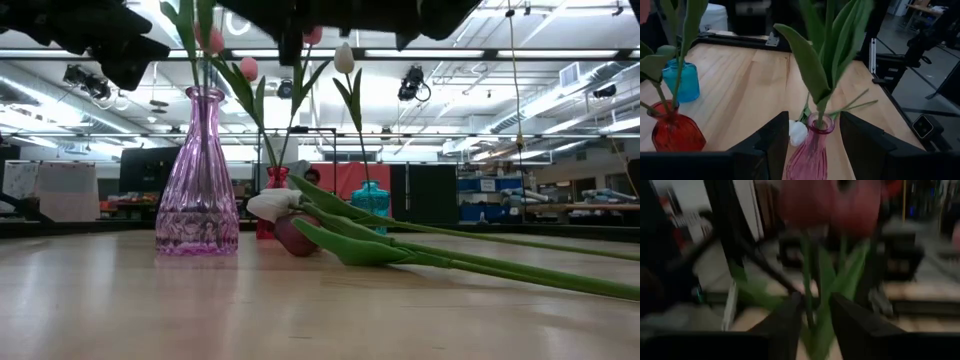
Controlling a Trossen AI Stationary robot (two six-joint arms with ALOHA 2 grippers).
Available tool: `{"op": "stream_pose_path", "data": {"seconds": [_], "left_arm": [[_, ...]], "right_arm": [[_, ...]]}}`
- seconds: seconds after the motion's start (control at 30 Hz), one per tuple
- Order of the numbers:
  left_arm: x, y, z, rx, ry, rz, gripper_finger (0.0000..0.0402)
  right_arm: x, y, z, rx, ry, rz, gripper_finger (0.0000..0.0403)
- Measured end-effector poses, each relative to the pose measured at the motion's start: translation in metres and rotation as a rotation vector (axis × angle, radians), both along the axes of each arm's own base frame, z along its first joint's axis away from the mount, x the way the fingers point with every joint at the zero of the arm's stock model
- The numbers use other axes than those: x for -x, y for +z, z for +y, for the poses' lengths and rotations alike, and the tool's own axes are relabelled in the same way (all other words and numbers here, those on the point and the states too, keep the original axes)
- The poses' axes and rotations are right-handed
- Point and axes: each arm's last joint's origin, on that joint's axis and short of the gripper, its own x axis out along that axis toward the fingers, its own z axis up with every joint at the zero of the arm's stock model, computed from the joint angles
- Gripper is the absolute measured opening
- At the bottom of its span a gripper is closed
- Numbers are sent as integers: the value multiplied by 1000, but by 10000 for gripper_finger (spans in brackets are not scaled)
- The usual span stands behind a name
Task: Sort flowers into vase by color
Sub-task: Put the red flower into the purple vase, then put the white flower into the blue vase
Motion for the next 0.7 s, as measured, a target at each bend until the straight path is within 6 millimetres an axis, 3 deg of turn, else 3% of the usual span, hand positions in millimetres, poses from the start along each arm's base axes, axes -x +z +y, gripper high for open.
{"op": "stream_pose_path", "data": {"seconds": [0.13, 0.3, 0.5, 0.7], "left_arm": [[1, 0, -1, -11, -56, 8, 181], [2, 0, -1, -8, -70, 6, 181], [7, 5, 1, 6, -69, -35, 181], [8, 8, 2, 10, -53, -63, 181]], "right_arm": [[9, 2, 1, 16, 4, 123, 156], [27, 5, -1, -3, -10, 329, 169], [35, -23, -6, -17, -207, 605, 167], [45, -50, 4, -52, -206, 845, 167]]}}
